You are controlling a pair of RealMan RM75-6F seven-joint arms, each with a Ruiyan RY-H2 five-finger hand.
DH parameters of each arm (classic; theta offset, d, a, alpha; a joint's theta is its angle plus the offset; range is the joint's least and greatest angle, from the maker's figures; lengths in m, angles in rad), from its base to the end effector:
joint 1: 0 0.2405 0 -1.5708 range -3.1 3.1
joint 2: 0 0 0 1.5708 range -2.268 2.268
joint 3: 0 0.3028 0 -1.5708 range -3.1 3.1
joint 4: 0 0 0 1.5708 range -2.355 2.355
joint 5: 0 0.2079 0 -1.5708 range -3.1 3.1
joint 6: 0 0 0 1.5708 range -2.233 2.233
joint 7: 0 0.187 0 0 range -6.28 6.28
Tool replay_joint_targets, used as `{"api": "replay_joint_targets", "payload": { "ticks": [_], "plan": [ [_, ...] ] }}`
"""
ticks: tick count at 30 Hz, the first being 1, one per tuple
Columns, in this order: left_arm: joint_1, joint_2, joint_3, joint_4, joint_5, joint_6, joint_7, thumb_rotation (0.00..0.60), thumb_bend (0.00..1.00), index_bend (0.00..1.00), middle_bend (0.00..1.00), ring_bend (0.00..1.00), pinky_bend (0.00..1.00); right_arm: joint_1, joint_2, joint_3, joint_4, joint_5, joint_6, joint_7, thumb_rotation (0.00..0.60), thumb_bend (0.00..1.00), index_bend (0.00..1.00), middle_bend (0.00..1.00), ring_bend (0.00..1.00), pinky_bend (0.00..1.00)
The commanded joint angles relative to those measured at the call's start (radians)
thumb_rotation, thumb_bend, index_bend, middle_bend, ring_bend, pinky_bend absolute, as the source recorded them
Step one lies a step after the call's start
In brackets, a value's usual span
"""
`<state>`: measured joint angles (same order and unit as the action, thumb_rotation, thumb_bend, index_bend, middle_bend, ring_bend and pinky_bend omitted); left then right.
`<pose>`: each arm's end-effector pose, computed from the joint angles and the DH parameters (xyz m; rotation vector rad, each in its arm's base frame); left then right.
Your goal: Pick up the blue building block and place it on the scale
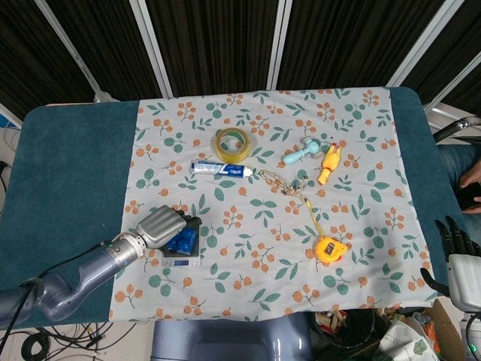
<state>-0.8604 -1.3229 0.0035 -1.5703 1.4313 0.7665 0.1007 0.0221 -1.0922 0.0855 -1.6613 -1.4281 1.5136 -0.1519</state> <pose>-0.1614 0.3827 -0.0133 -2.3295 -0.7839 -0.7798 -0.3639 -0.2110 0.2024 1.3001 -0.8312 0.7634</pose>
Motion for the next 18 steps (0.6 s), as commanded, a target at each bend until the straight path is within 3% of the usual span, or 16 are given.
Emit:
{"api": "replay_joint_targets", "payload": {
  "ticks": [1,9,13,18],
  "plan": [
    [-0.008,0.005,0.005,0.002,-0.009,-0.025,0.024,0.600,0.02,0.10,0.26,0.20,0.42,0.000,0.000,0.001,0.000,0.000,0.000,0.000,0.600,0.16,0.02,0.00,0.12,0.24],
    [-0.006,0.020,-0.010,-0.037,-0.066,-0.026,0.086,0.600,0.00,0.03,0.12,0.03,0.32,0.000,0.001,0.000,-0.001,-0.002,0.002,0.001,0.600,0.16,0.02,0.00,0.12,0.24],
    [0.000,0.052,-0.030,-0.080,-0.076,0.003,0.090,0.600,0.00,0.03,0.13,0.03,0.30,0.000,0.000,0.000,0.000,-0.001,0.002,0.001,0.600,0.16,0.02,0.00,0.12,0.24],
    [0.038,0.121,-0.083,-0.144,-0.078,0.127,0.092,0.600,0.00,0.05,0.14,0.03,0.29,0.000,0.000,0.000,0.001,-0.001,0.000,0.001,0.600,0.16,0.02,0.00,0.12,0.24]
  ]
}}
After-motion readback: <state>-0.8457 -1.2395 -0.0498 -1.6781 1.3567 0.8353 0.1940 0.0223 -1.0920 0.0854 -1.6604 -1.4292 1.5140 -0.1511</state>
